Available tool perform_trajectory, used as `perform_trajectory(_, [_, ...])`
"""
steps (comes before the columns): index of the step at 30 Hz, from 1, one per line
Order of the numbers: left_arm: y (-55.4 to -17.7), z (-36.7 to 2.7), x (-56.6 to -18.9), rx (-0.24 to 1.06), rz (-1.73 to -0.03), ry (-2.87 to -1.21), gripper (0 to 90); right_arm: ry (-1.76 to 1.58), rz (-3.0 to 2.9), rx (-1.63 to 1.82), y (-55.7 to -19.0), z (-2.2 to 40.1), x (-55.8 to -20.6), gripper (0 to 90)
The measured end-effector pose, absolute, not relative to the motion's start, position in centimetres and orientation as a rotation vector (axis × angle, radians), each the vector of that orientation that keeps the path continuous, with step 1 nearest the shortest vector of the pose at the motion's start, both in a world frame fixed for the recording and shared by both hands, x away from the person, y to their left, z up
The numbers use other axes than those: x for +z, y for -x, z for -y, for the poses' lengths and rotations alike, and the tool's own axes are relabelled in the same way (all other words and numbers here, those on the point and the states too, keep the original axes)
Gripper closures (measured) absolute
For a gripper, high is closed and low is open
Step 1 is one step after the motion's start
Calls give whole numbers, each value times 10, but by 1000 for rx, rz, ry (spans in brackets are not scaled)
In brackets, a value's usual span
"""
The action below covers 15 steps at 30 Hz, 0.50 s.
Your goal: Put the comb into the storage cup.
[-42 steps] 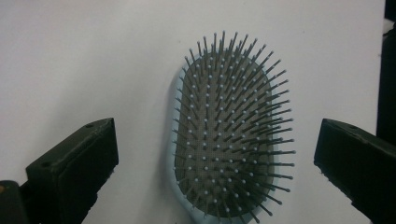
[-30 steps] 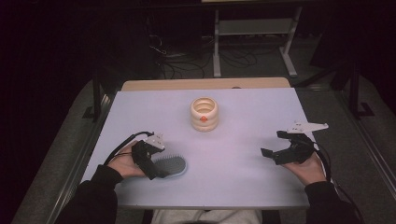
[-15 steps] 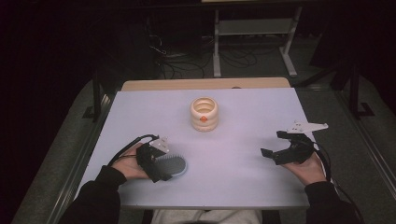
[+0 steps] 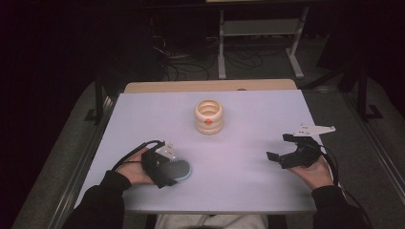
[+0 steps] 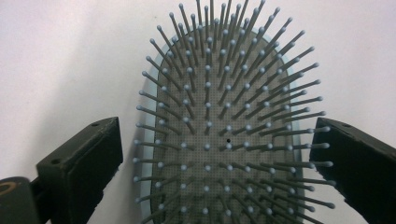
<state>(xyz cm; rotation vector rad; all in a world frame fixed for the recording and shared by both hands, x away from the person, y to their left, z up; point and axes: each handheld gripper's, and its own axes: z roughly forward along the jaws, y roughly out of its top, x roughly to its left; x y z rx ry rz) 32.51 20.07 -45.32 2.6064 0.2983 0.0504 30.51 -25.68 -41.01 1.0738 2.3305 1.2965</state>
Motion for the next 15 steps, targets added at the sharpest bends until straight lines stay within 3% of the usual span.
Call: perform_trajectory(15, [-324,-198,-458,63,-284,-2632,66,-1073,-2332,1300,-305,257,-410,0])
